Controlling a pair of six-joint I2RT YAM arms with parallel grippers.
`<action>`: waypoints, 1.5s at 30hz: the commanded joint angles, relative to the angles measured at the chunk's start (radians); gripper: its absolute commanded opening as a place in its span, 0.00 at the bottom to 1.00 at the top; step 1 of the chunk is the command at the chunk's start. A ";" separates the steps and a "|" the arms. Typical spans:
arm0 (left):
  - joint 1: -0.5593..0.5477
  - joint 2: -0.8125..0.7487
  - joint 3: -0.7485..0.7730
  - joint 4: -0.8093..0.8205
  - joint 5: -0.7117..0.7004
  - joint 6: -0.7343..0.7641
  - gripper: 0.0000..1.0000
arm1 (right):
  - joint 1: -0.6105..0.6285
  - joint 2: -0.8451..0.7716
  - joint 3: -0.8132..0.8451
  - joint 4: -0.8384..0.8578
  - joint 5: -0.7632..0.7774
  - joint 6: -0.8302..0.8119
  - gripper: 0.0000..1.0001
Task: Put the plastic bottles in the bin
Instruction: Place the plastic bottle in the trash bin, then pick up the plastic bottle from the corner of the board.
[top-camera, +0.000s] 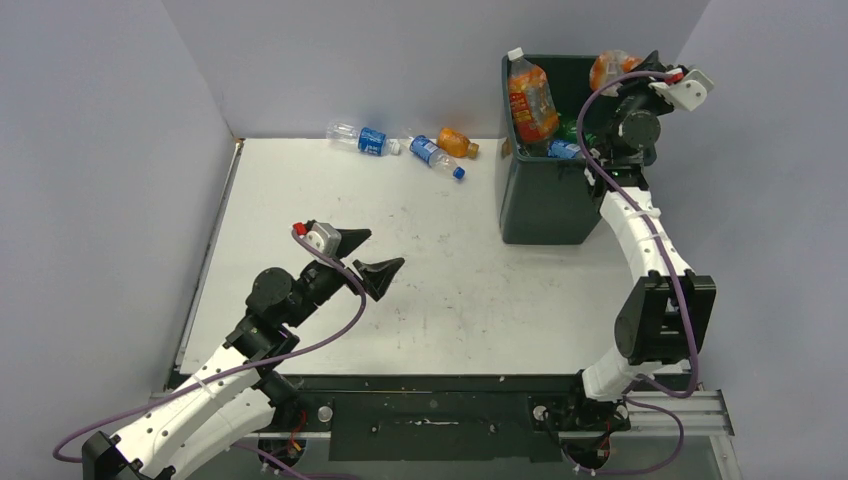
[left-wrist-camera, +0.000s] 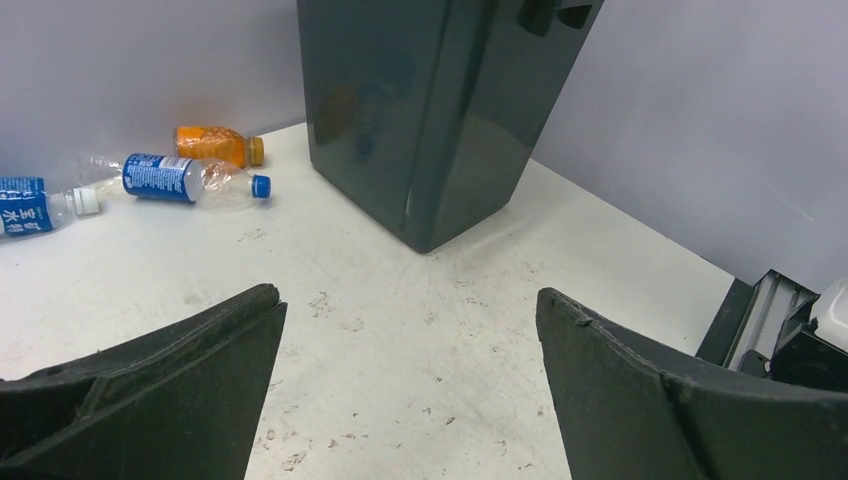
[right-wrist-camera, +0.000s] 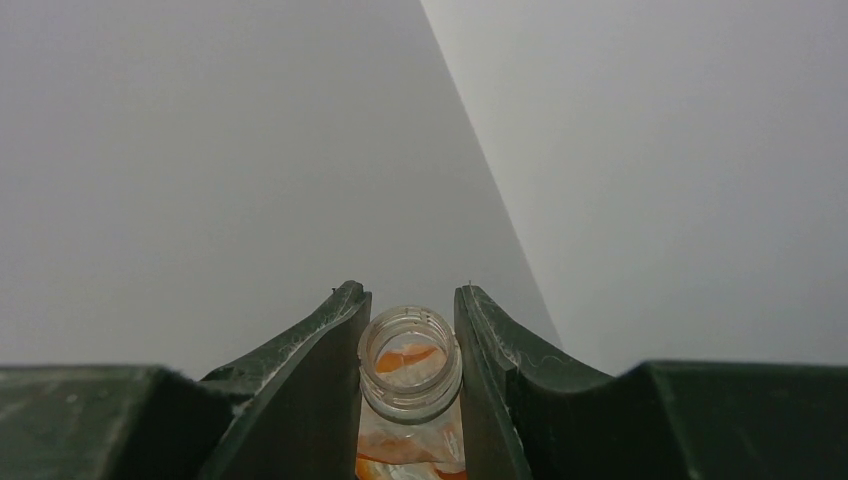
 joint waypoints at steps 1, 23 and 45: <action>0.005 -0.012 0.008 0.036 -0.011 0.014 0.96 | -0.017 0.050 0.068 -0.003 -0.120 0.102 0.05; 0.009 -0.010 0.019 -0.005 -0.132 0.021 0.96 | 0.188 -0.283 0.149 -0.291 -0.403 0.339 1.00; 0.029 -0.005 0.047 -0.138 -0.701 -0.044 0.96 | 0.797 -0.040 -0.236 -0.542 -0.252 0.070 0.99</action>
